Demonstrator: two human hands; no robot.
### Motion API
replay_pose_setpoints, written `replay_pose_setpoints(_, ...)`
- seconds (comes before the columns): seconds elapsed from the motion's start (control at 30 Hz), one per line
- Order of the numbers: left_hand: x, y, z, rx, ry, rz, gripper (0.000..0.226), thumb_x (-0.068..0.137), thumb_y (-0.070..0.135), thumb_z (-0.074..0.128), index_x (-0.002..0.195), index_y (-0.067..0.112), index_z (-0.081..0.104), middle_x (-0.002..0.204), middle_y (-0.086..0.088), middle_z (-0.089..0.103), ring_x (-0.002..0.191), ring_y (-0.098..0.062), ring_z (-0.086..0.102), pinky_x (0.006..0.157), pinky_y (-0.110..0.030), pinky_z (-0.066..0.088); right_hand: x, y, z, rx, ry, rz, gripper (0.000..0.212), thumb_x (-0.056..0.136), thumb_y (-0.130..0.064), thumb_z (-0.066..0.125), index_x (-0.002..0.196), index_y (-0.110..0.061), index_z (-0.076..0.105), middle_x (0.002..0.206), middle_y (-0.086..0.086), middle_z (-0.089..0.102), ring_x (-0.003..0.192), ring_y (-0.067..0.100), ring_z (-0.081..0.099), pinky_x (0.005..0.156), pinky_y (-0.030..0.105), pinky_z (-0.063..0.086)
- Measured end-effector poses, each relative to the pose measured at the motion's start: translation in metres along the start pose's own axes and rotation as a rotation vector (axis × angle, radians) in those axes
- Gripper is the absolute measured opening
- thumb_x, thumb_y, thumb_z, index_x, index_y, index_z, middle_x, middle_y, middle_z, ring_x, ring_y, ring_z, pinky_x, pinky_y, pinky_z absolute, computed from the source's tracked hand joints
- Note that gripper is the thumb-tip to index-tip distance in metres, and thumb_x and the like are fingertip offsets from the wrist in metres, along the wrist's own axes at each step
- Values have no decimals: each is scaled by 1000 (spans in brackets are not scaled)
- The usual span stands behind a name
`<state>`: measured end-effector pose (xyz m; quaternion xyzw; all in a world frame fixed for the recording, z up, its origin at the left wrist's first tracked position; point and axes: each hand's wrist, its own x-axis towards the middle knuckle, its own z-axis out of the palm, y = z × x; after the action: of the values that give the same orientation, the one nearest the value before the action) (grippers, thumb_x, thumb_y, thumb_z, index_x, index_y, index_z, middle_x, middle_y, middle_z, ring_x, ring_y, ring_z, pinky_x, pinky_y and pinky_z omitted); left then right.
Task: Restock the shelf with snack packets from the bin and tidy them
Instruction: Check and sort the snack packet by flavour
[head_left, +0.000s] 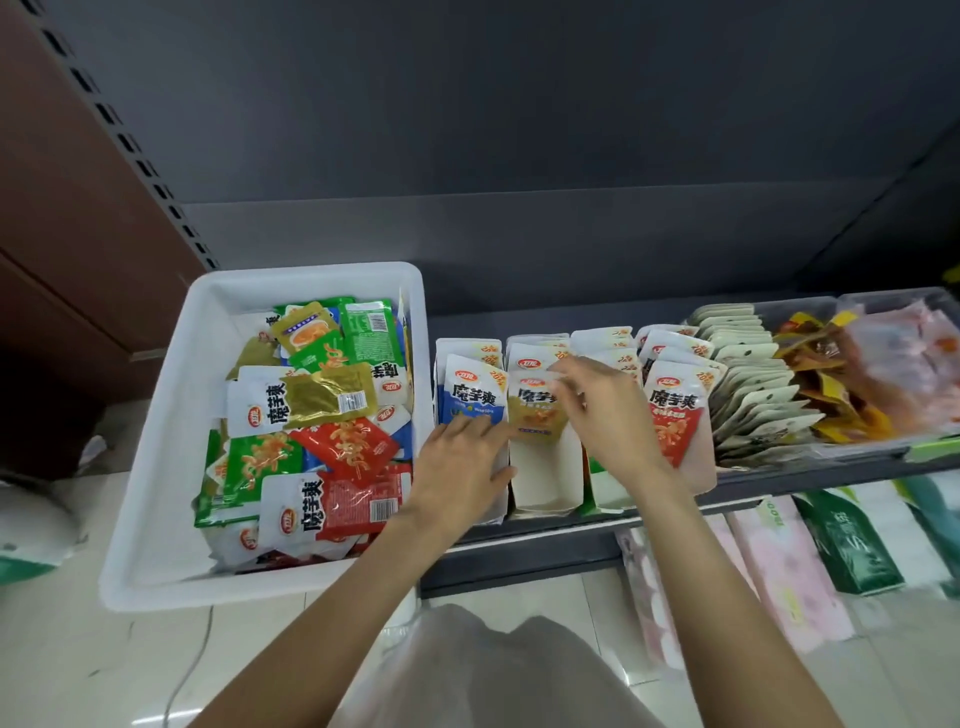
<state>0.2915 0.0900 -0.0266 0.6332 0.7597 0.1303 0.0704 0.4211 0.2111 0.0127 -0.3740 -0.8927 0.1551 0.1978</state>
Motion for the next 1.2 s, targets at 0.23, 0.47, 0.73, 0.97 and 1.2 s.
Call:
replay_pose_setpoints(0.23, 3, -1, 6, -28, 9, 13, 44, 89, 45, 55, 130, 32, 47, 122, 7, 58, 114, -14, 51, 99, -28, 40, 11, 5, 9, -9, 392, 27, 13, 92, -11, 57, 100, -12, 67, 103, 5, 66, 97, 20, 58, 82, 22, 42)
replay_pose_setpoints(0.47, -16, -28, -18, -235, 411, -28, 20, 86, 36, 54, 97, 23, 65, 70, 13, 63, 66, -7, 56, 66, -23, 46, 4, -52, 4, 281, 168, -170, 18, 94, -17, 50, 104, -14, 65, 96, -2, 69, 84, 12, 64, 72, 30, 54)
replay_pose_setpoints(0.73, -53, -149, -36, 32, 413, -412, 29, 77, 13, 69, 103, 7, 60, 92, -11, 62, 85, -32, 55, 74, -44, 48, 33, -144, 82, 64, -339, -390, 33, 94, -16, 52, 128, -15, 55, 132, 4, 55, 121, 20, 50, 101, 37, 43)
replay_pose_setpoints(0.97, -67, -181, -41, -148, 261, -585, 39, 90, 26, 58, 125, 9, 53, 122, -13, 56, 113, -33, 47, 93, -43, 40, 54, -179, 148, -132, -420, -416, 63, 87, -13, 63, 143, -15, 33, 146, 10, 38, 134, 28, 37, 110, 43, 33)
replay_pose_setpoints(1.2, -75, -156, -71, -818, 673, -655, 30, 94, 29, 53, 124, 26, 49, 121, 9, 55, 110, -3, 53, 88, -21, 44, 43, -179, 105, 144, -86, -179, 25, 97, -8, 41, 119, -7, 53, 94, 4, 67, 77, 16, 66, 66, 31, 55)
